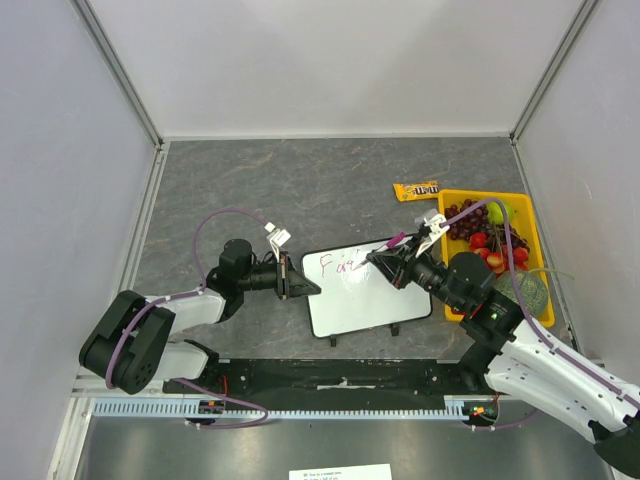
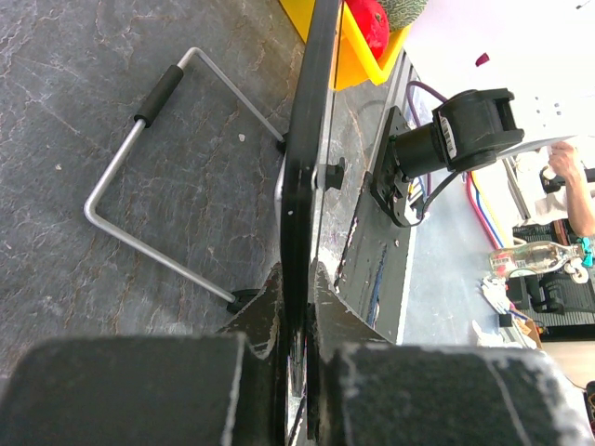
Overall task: Write a sentence on the whiteboard
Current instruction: Write on the whiteboard with the whiteboard.
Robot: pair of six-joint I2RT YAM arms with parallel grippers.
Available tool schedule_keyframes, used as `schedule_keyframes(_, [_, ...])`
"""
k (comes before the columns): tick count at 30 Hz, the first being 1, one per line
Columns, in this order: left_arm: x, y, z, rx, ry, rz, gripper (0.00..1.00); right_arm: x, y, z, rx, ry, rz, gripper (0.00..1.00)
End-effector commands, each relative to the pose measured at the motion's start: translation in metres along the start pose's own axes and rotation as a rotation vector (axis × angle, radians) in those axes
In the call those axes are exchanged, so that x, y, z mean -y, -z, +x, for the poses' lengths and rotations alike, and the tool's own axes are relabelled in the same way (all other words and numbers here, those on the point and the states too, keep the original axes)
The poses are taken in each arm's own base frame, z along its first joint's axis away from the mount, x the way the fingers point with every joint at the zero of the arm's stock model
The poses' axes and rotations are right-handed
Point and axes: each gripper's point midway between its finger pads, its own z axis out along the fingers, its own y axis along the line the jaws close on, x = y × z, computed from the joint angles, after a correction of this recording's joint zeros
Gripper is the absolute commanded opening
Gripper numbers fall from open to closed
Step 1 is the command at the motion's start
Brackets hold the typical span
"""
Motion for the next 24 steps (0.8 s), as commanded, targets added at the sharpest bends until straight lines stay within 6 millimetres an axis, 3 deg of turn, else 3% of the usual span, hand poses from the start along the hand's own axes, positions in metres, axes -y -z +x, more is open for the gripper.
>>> schedule_keyframes(1, [-0.0242,0.0023,0.0235,-0.060,-0.011,-0.099,0.02,0.0005,0.0027,-0.0075,0.041,0.011,0.006,0.00])
schedule_keyframes(24, [-0.0251,0.0020,0.0240,-0.066,-0.007,-0.102,0.02,-0.0063,0.0004,-0.0053,0.044,0.008,-0.022,0.00])
